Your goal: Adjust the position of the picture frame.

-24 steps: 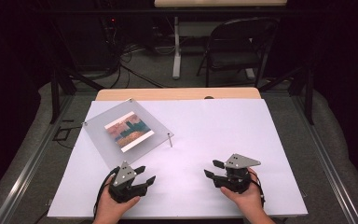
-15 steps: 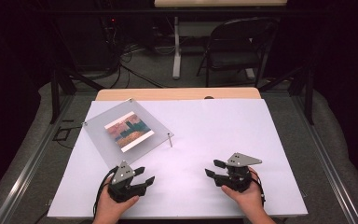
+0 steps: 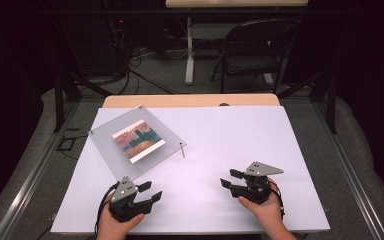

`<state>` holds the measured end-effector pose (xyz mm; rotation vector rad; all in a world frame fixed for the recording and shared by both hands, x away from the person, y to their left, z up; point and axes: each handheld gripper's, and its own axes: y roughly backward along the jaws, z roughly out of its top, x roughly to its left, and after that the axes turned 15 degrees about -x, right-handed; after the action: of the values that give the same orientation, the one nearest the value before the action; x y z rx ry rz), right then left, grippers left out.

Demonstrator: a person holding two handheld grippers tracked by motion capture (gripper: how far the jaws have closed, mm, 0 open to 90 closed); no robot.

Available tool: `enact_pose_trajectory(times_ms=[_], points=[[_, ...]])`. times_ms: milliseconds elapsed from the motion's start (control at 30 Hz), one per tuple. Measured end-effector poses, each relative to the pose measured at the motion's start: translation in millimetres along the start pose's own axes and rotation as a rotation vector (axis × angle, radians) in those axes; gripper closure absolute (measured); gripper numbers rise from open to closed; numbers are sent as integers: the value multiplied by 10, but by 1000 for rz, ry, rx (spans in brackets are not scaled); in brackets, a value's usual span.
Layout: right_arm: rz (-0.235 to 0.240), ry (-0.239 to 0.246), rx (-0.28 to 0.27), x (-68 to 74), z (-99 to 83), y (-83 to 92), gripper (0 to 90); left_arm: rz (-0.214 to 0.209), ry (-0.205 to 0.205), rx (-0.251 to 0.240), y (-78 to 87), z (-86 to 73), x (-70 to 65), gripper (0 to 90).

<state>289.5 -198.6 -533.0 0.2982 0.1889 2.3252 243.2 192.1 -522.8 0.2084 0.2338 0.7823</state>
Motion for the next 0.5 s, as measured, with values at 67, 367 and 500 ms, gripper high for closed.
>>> enact_pose_trajectory(times_ms=[67, 367, 500], points=[[6, -4, -7, -5, 6, -9, 463, 39, -8, -18, 117, 15, 12, 477], [29, 42, -8, 33, 67, -117, 481, 171, 25, -57, 516, -33, 197, 508], [44, 44, -6, 29, 86, -182, 531, 219, 49, -54, 625, -74, 267, 518]])
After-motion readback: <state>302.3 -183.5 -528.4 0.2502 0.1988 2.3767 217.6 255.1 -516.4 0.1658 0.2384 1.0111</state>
